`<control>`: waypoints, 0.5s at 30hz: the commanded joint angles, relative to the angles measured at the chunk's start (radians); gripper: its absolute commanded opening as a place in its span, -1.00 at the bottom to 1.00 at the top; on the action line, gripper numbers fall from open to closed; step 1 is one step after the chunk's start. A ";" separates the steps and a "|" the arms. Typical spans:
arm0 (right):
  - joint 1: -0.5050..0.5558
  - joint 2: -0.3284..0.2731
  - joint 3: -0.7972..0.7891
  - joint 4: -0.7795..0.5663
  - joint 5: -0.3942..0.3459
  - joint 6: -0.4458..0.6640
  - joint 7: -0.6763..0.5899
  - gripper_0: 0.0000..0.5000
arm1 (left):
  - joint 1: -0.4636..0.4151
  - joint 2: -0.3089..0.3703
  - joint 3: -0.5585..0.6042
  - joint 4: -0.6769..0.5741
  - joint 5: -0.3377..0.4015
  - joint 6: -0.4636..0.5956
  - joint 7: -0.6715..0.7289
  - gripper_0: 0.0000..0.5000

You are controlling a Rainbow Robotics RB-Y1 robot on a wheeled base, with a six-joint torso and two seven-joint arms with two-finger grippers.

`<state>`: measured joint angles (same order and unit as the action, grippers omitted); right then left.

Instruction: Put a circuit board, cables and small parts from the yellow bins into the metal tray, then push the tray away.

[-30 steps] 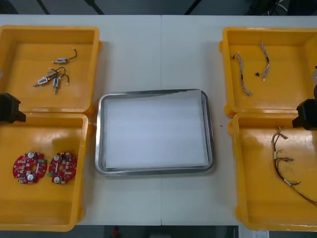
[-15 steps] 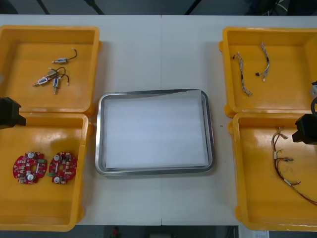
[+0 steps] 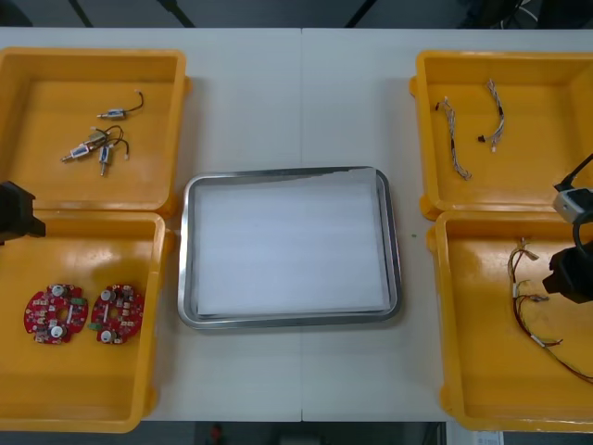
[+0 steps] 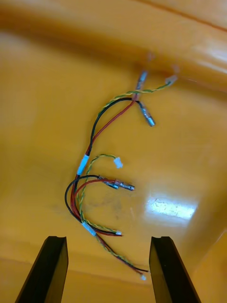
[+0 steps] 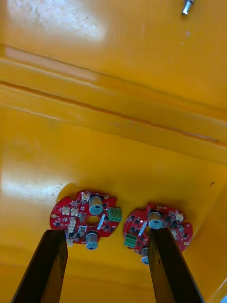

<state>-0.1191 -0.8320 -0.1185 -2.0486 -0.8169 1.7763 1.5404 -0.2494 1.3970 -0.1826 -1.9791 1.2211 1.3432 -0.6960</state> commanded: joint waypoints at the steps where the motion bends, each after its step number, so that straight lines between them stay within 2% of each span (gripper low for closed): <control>1: 0.067 -0.013 0.011 -0.007 0.012 -0.055 0.118 1.00 | 0.013 0.010 -0.020 -0.012 -0.035 0.010 0.164 1.00; 9: 0.145 -0.013 0.011 -0.008 0.012 -0.150 0.296 1.00 | 0.022 0.010 -0.074 -0.015 -0.089 -0.038 0.253 1.00; 15: 0.203 -0.012 0.011 -0.008 0.022 -0.210 0.369 1.00 | 0.102 0.010 -0.075 -0.020 -0.140 -0.130 0.254 1.00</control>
<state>0.0317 -0.8320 -0.1184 -2.0486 -0.8048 1.5975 1.8877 -0.2163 1.3970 -0.2562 -1.9796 1.1158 1.2663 -0.3983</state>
